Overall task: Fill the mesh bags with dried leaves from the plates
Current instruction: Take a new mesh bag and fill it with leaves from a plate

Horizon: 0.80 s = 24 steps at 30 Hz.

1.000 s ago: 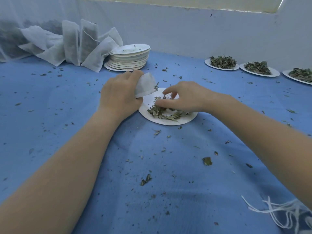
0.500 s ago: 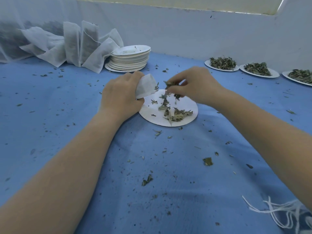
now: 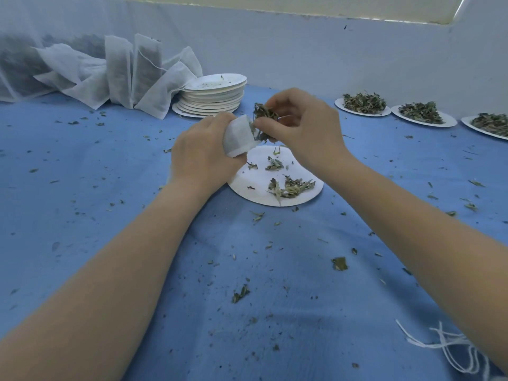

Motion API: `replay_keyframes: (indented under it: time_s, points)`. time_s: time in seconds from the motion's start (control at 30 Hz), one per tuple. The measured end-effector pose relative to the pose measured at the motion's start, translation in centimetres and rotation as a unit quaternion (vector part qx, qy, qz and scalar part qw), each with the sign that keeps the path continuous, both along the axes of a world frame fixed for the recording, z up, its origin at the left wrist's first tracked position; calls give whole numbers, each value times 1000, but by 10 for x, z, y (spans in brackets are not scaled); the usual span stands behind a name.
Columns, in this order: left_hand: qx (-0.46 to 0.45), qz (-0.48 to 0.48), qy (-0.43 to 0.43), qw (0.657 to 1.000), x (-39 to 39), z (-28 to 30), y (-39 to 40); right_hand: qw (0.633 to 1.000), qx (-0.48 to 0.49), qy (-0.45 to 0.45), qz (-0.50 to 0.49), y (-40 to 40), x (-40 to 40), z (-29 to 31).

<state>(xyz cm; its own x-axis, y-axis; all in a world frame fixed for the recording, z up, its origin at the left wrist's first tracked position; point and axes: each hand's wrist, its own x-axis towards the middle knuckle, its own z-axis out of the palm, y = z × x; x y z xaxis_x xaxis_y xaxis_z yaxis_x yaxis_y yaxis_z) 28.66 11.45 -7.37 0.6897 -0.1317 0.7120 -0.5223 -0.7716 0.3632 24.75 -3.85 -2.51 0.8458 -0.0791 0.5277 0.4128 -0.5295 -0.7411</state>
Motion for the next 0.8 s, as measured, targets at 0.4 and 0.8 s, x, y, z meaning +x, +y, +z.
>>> replay_keyframes:
  time_s: [0.4, 0.8]
  points:
    - [-24, -32, -14, 999, -5, 1, -2, 963, -210, 105, 135, -5, -10, 15]
    - [-13, -58, -29, 998, -13, 4, -7, 988, -146, 45, 38, 0, 1, 9]
